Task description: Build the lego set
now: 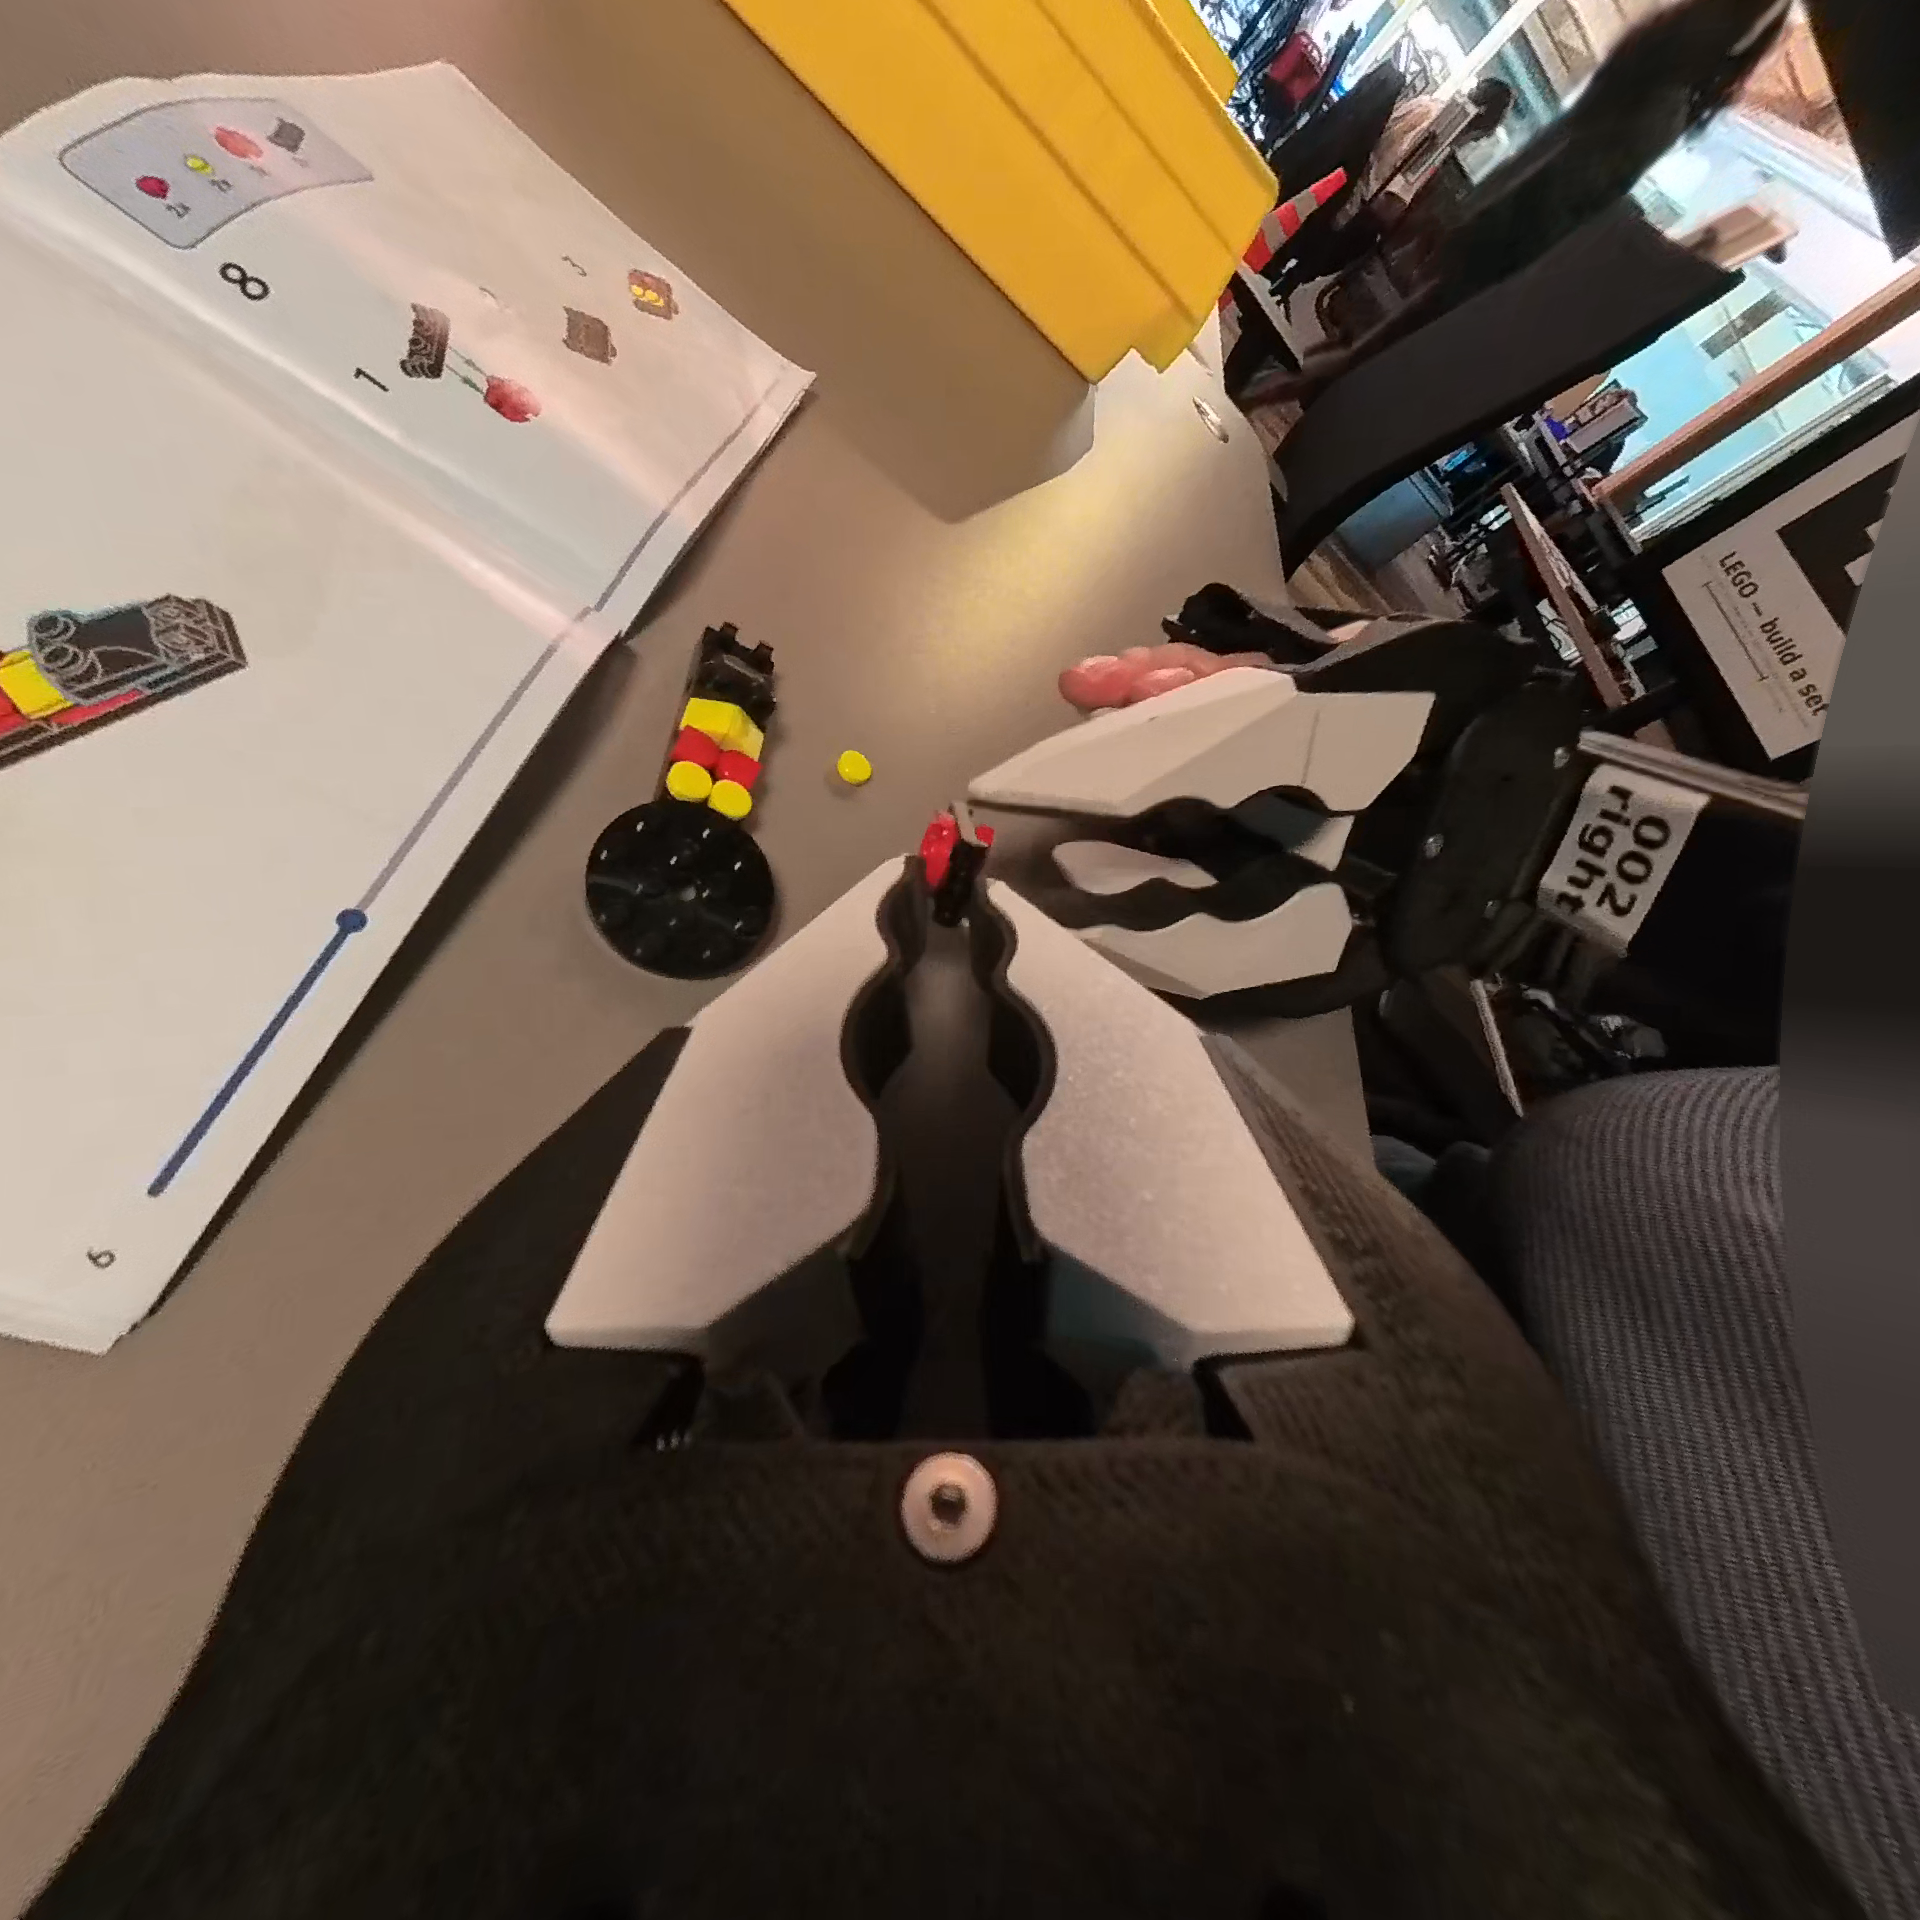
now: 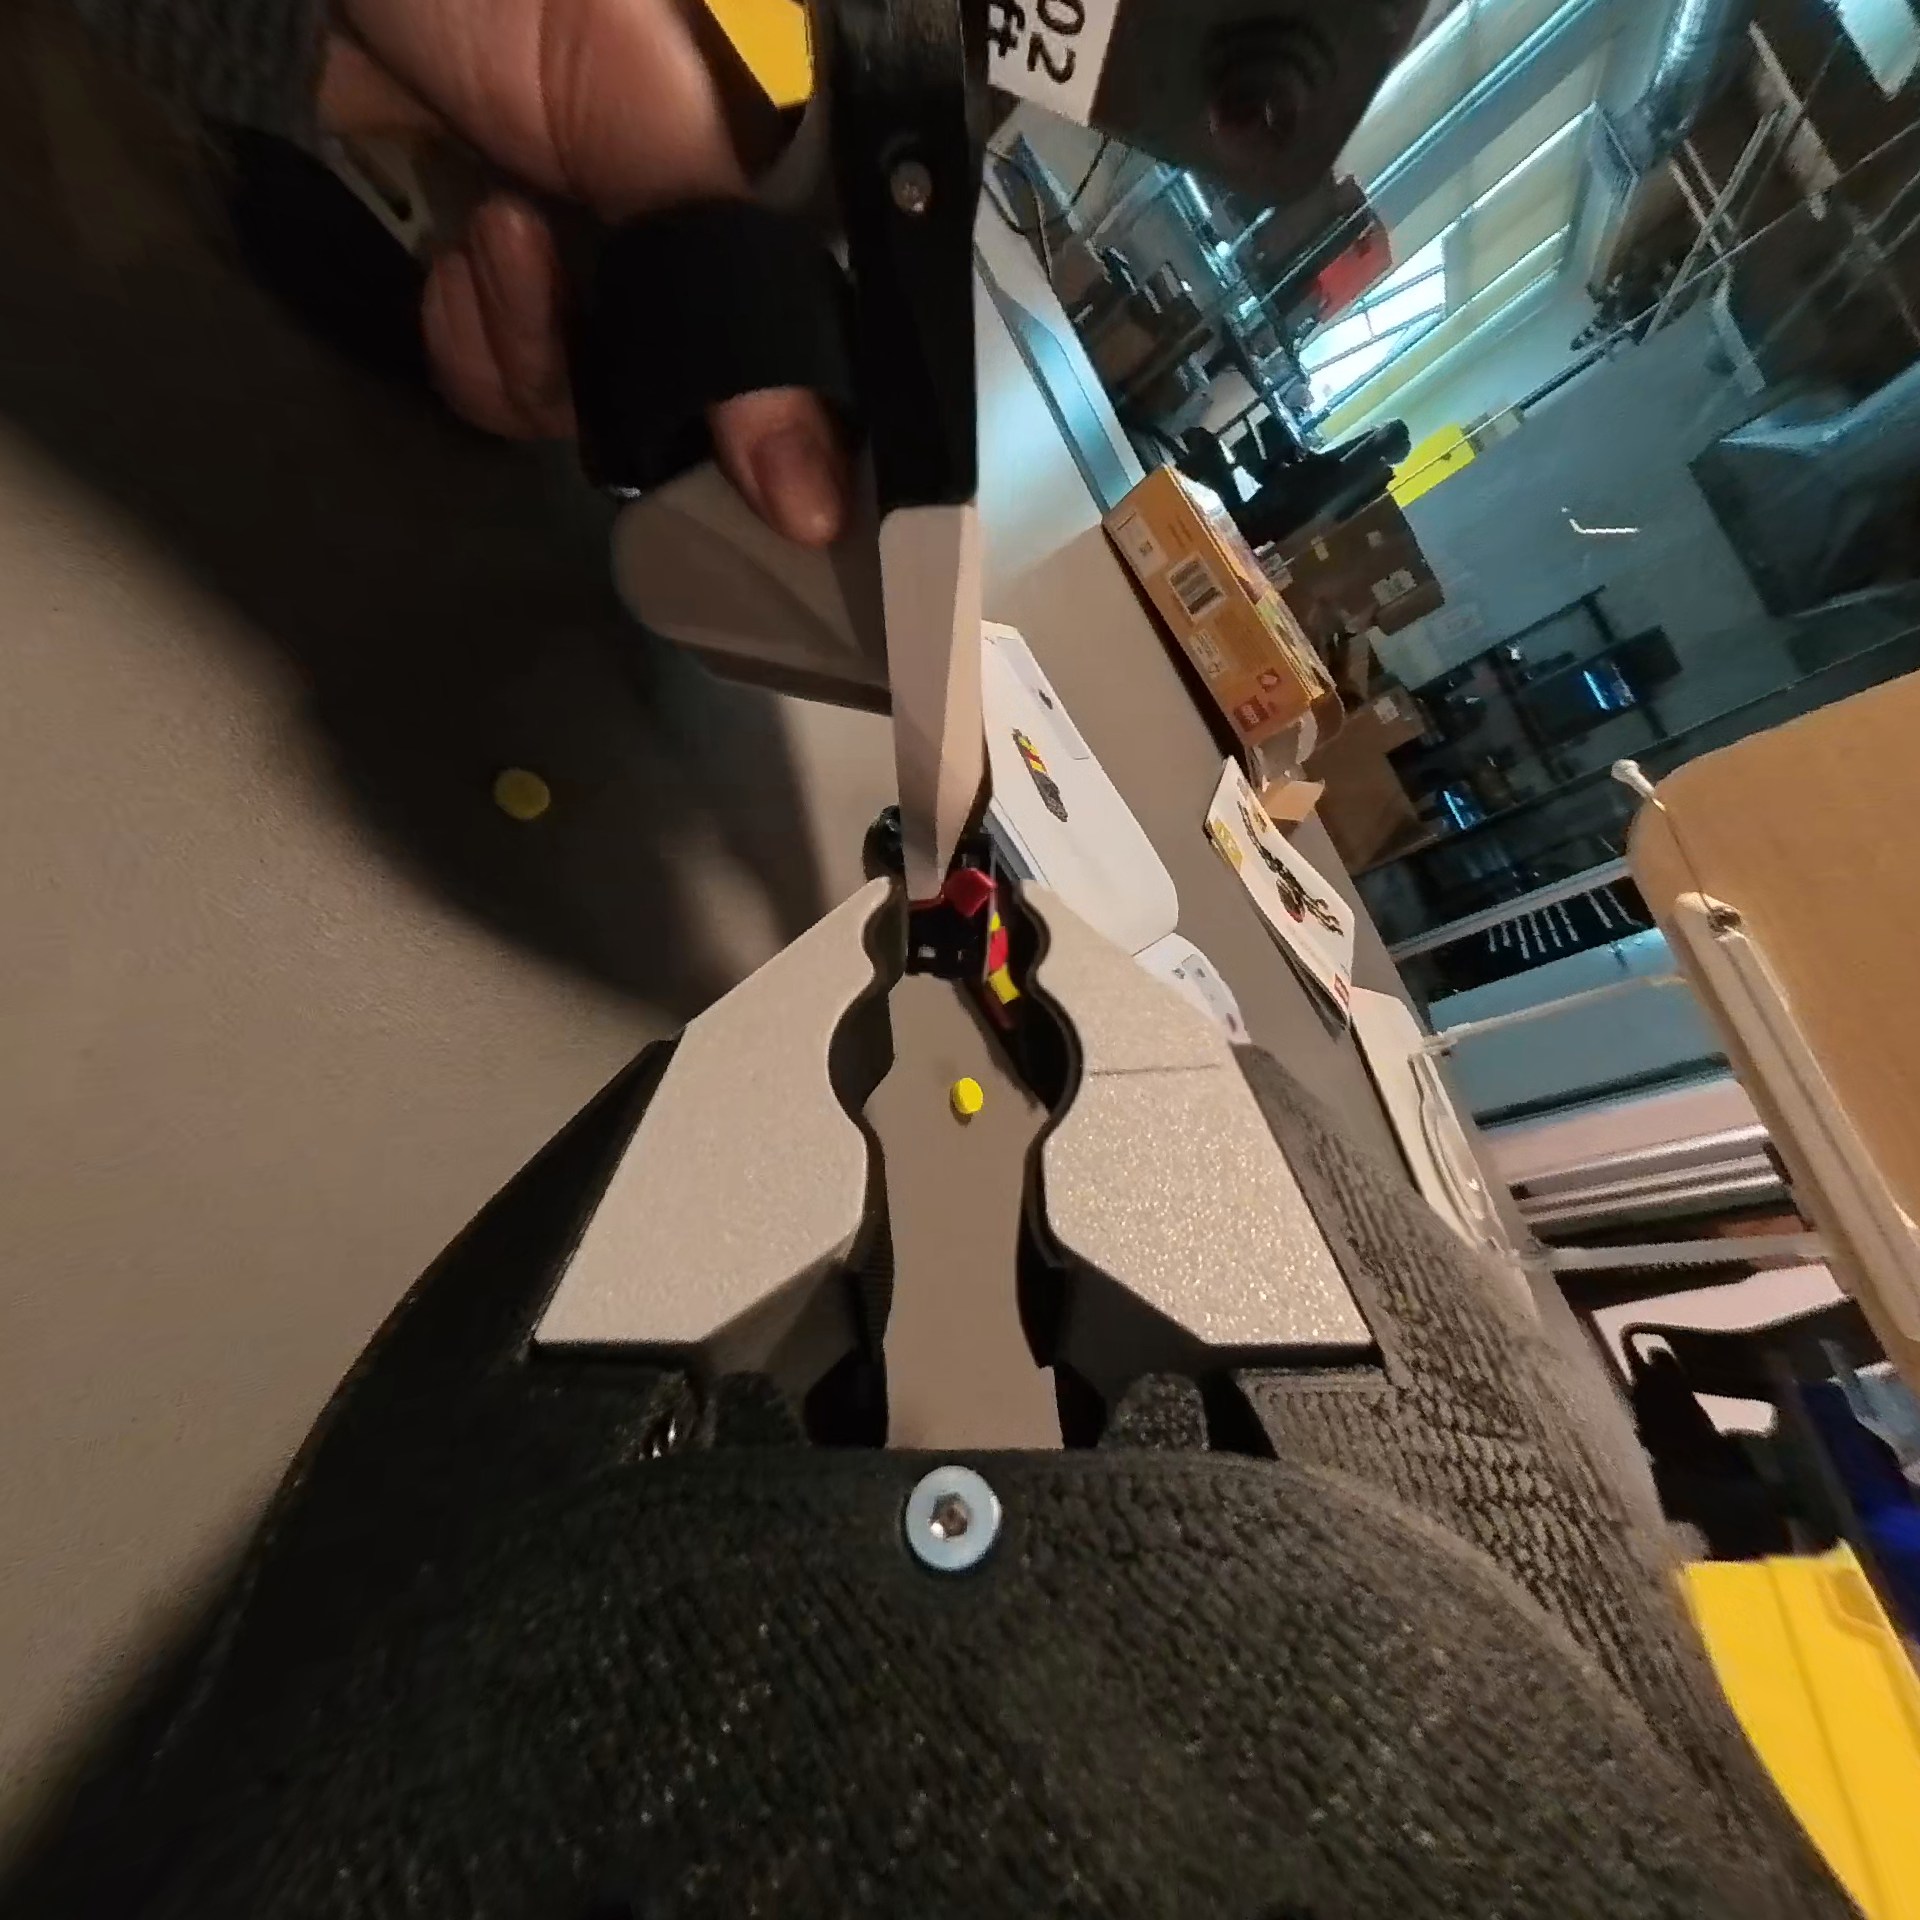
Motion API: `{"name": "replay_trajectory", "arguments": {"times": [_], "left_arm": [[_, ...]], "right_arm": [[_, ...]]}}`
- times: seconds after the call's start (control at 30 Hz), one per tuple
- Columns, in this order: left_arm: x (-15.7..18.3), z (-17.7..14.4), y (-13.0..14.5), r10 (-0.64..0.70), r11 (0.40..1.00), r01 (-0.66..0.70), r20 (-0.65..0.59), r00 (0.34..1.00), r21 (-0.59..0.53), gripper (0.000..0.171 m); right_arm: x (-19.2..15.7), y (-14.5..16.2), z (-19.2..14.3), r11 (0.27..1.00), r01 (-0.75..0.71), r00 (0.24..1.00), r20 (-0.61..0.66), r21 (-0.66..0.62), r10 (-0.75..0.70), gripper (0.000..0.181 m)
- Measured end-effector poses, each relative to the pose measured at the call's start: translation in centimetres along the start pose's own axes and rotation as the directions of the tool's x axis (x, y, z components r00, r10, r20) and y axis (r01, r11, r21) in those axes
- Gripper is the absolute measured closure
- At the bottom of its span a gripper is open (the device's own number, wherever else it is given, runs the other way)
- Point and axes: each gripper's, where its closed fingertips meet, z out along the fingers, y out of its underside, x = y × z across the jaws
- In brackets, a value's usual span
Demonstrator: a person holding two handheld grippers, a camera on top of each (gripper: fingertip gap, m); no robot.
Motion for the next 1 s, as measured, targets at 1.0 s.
{"name": "replay_trajectory", "arguments": {"times": [1.0], "left_arm": [[4.3, -0.7, 0.2, 0.303, 0.952, -0.303, -0.205, 0.931, 0.029, 0.162]], "right_arm": [[-0.8, -1.6, -2.9, 0.891, -0.448, 0.800, 0.479, 0.077, 0.361, 0.172]]}}
